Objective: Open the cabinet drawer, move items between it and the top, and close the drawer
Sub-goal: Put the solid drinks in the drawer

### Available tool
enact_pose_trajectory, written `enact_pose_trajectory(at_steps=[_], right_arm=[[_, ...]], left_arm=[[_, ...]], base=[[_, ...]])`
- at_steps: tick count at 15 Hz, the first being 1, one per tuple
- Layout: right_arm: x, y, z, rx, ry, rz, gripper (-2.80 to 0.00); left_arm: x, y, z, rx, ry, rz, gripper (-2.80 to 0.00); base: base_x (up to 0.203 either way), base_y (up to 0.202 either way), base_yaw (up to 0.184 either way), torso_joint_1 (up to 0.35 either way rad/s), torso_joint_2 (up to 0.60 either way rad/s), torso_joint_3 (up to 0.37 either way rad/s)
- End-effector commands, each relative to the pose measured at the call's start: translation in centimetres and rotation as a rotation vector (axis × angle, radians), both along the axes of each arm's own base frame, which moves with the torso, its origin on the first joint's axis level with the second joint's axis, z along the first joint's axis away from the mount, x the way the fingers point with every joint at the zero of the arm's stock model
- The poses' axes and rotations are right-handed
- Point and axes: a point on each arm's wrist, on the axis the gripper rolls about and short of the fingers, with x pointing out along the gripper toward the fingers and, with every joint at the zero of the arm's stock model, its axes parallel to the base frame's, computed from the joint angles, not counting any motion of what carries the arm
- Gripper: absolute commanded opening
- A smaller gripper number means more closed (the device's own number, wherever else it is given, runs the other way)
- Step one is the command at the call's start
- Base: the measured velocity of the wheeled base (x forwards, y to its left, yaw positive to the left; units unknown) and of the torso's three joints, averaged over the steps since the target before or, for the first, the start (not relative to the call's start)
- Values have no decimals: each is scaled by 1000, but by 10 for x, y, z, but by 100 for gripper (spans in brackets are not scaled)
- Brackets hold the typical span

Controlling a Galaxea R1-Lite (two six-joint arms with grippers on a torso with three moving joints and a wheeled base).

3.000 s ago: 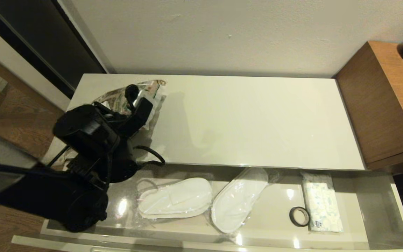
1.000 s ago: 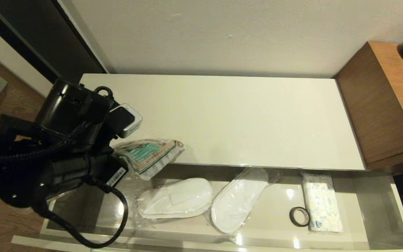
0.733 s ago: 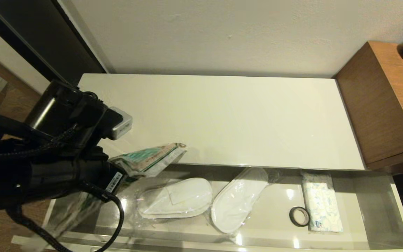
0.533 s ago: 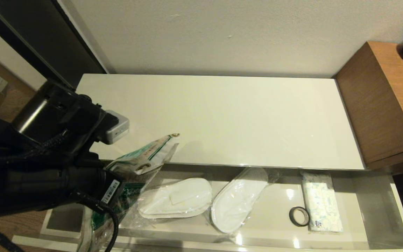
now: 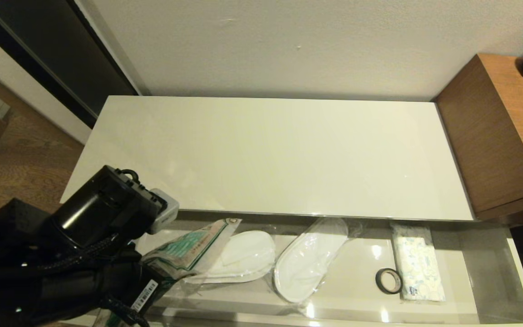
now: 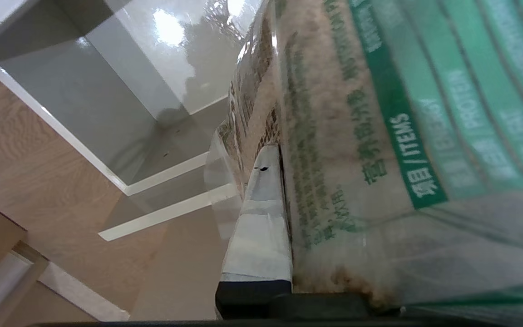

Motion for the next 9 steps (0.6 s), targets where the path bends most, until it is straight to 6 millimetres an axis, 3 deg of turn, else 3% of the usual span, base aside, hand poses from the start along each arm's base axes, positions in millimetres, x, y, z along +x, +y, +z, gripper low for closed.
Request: enact_pose_trajectory(at_steps=[1, 7, 9], right_arm=[[0, 0, 0, 0, 0, 0, -280], [0, 0, 0, 0, 0, 1, -280], [0, 0, 0, 0, 0, 1, -280]], left_arm=[[1, -13, -13, 42, 24, -47, -280], [7, -53, -44, 181, 24, -189, -280], [7, -55, -47, 210, 18, -211, -280]], base=[[0, 0, 0, 0, 0, 0], [0, 0, 0, 0, 0, 0], [0, 0, 0, 0, 0, 0]])
